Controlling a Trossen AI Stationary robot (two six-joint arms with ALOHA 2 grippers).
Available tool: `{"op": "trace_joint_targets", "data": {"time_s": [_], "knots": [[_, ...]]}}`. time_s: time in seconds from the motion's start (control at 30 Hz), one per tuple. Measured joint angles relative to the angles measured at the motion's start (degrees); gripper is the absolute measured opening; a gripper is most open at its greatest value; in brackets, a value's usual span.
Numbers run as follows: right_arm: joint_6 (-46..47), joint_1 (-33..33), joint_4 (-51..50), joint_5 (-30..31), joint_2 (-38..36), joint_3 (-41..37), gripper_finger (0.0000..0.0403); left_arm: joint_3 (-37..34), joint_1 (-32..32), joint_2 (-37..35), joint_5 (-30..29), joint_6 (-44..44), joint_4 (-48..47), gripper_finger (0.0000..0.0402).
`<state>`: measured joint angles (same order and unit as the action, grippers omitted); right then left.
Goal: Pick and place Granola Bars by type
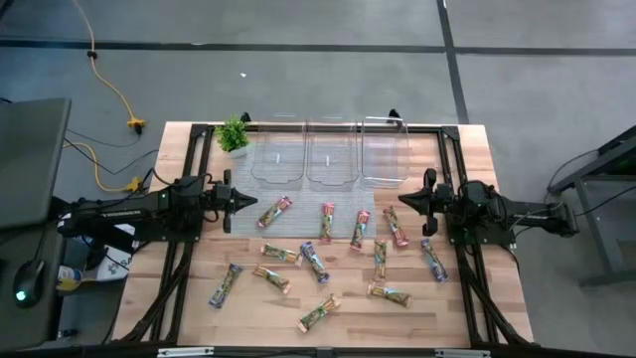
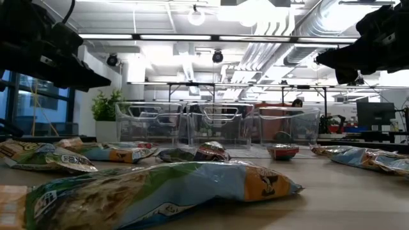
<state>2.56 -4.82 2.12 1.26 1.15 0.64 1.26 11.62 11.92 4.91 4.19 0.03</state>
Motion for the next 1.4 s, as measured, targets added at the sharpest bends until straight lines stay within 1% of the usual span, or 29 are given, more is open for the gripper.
{"op": "trace_joint_targets", "data": {"time_s": [0.33, 0.43, 0.57, 0.87, 0.97, 1.1, 1.2, 1.27, 1.33, 1.4], "knots": [[0.0, 0.0, 0.0, 0.0, 0.0, 0.0, 0.0000, 0.0, 0.0, 0.0, 1.1, -0.1, 0.7, 0.0000], [0.0, 0.0, 0.0, 0.0, 0.0, 0.0, 0.0000, 0.0, 0.0, -0.1, 1.2, -3.0, 1.6, 0.0000], [0.0, 0.0, 0.0, 0.0, 0.0, 0.0, 0.0000, 0.0, 0.0, -0.1, 1.2, -12.2, 2.2, 0.0000], [0.0, 0.0, 0.1, 0.0, 0.0, 0.0, 0.0000, 0.0, 0.0, -0.1, 0.7, -44.9, 8.4, 0.0000], [0.0, 0.0, 0.3, 0.0, 0.0, 0.0, 0.0000, 0.0, 0.0, -0.1, 0.8, -52.5, 9.7, 0.0000], [1.4, 0.0, 0.4, -0.3, 0.0, 0.0, 0.0000, 0.0, 0.0, 0.0, 1.4, -54.0, 9.2, 0.0000], [8.5, 0.0, 1.6, -2.6, 0.0, 0.0, 0.0000, 0.0, 0.0, -0.1, 1.4, -54.0, 9.4, 0.0000], [12.3, 0.0, 2.8, -3.0, 0.0, 0.0, 0.0000, 0.0, 0.0, 0.0, 0.5, -53.9, 9.4, 0.0000], [14.5, 0.0, 4.6, -0.2, 0.0, 0.0, 0.0000, 0.0, 0.0, -0.1, -2.0, -53.9, 9.2, 0.0000], [20.2, 0.0, 6.1, 2.8, 0.0, 0.0, 0.0000, 0.0, 0.0, 0.0, -4.4, -53.9, 9.4, 0.0000]]}}
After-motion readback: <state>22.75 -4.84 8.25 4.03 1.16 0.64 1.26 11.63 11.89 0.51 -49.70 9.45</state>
